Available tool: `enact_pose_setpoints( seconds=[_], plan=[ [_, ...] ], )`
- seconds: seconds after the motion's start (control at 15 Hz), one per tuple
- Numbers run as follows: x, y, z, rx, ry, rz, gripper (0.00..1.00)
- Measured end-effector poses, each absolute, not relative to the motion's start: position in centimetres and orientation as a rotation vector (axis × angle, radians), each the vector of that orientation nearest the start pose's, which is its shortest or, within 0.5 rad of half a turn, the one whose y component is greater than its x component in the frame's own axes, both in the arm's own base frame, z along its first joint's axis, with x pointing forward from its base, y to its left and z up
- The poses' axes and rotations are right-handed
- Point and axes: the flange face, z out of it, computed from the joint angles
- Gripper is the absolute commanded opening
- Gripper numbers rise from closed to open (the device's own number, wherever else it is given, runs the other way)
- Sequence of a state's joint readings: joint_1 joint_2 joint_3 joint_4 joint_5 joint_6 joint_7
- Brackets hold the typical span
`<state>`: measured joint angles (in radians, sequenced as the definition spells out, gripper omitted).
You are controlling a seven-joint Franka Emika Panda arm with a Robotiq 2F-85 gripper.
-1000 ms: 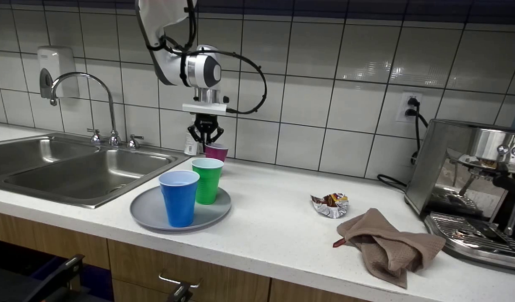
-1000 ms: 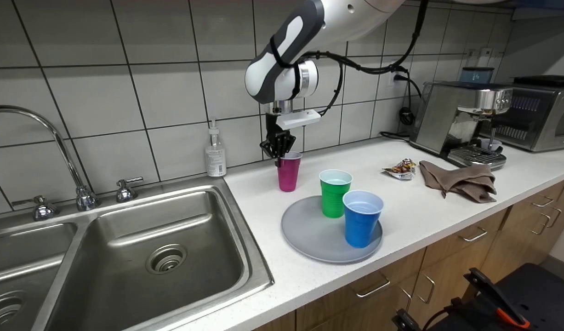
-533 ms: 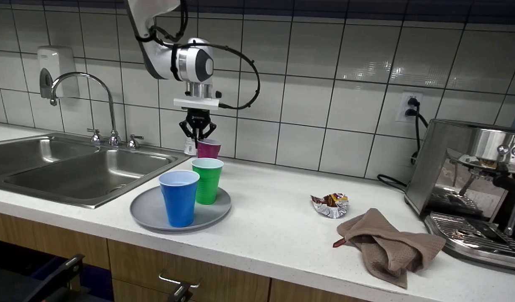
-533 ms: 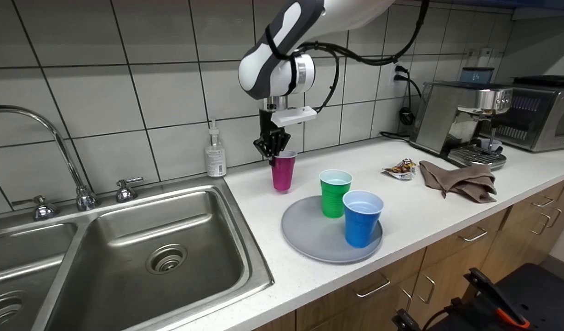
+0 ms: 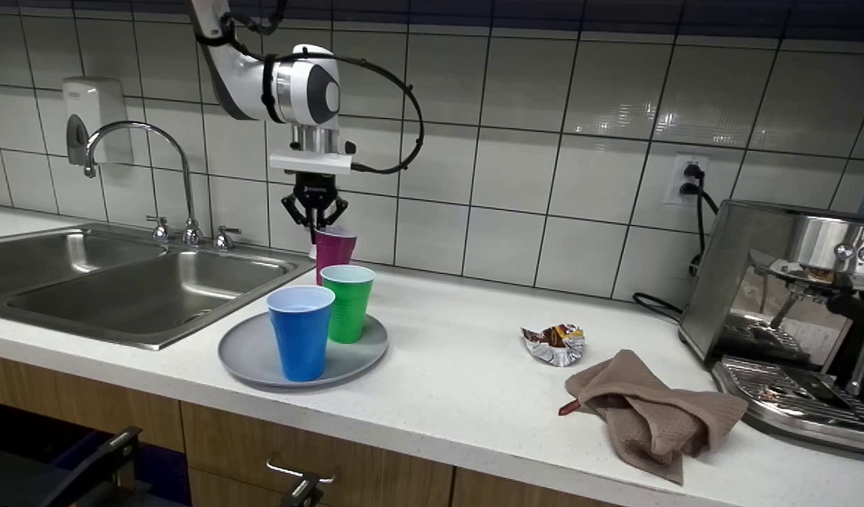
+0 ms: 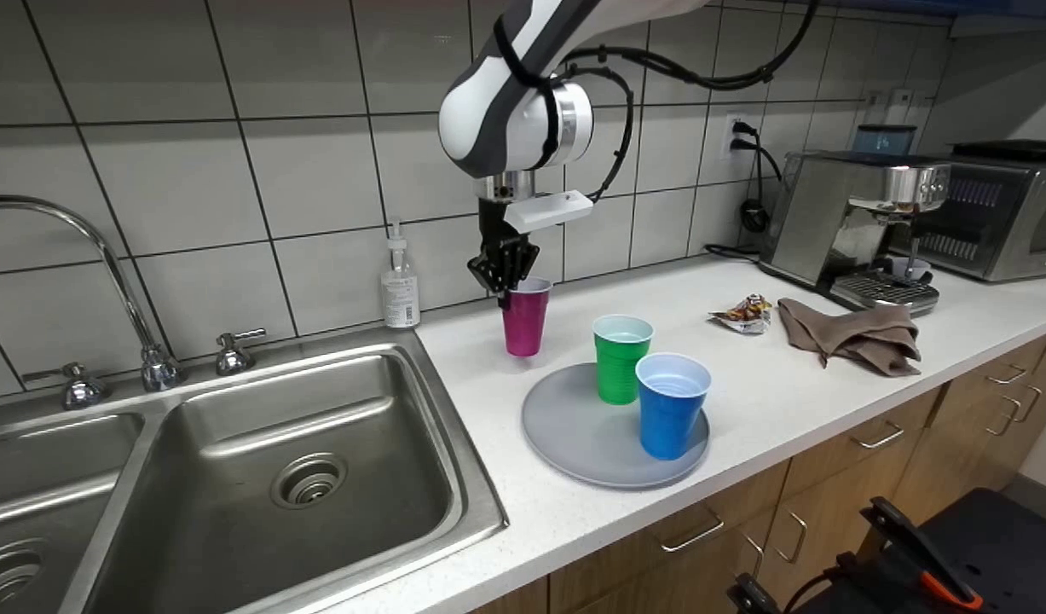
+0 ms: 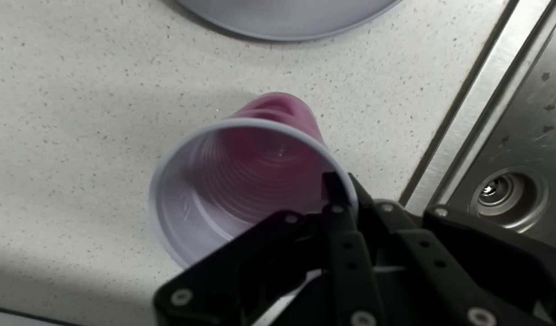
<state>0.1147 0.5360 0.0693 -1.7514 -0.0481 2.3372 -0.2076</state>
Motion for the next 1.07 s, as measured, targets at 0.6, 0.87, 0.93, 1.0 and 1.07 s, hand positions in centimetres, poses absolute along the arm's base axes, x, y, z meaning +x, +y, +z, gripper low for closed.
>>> enact_pose_setpoints(
  seconds=[0.6, 0.87, 0.93, 1.0, 1.07],
  plan=[
    [61.1, 12.6, 28.0, -3.064, -0.692, -0.045, 0.01],
    [58.9, 12.7, 28.4, -3.060, -0.721, -0.021, 0.01],
    [58.4, 12.7, 28.5, -3.059, -0.729, -0.016, 0.01],
    [58.0, 12.7, 28.6, -3.058, -0.736, -0.011, 0.01],
    [57.5, 12.6, 28.6, -3.057, -0.742, -0.005, 0.01]
  ],
)
